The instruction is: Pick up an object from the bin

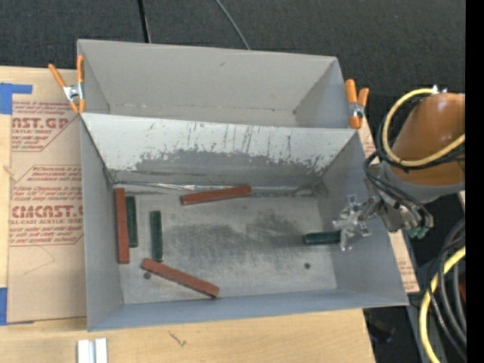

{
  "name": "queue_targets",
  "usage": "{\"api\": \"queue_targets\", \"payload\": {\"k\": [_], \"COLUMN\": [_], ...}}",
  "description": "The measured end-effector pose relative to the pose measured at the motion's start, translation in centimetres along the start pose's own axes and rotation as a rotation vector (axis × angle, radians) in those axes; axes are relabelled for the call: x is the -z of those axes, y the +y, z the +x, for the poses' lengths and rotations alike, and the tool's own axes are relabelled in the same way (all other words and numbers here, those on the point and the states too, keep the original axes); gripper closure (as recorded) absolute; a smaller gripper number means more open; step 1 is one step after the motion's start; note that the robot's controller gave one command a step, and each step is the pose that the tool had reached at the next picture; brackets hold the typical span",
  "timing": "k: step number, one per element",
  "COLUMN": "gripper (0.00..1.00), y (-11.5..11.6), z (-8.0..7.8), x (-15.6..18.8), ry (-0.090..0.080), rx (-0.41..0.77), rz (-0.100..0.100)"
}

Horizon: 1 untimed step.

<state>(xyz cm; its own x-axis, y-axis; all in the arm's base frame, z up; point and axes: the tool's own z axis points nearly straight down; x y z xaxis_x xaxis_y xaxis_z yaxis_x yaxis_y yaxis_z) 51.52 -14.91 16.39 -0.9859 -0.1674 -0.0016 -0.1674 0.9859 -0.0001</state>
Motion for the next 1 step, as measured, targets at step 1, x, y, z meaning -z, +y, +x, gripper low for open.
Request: {"api": "queue_targets", "payload": {"k": [1], "gripper": [1.00], "y": [-0.32], "z": [-0.44], "x": [9.82], "ry": [-0.002], "rx": [0.044], "rz": [0.000]}}
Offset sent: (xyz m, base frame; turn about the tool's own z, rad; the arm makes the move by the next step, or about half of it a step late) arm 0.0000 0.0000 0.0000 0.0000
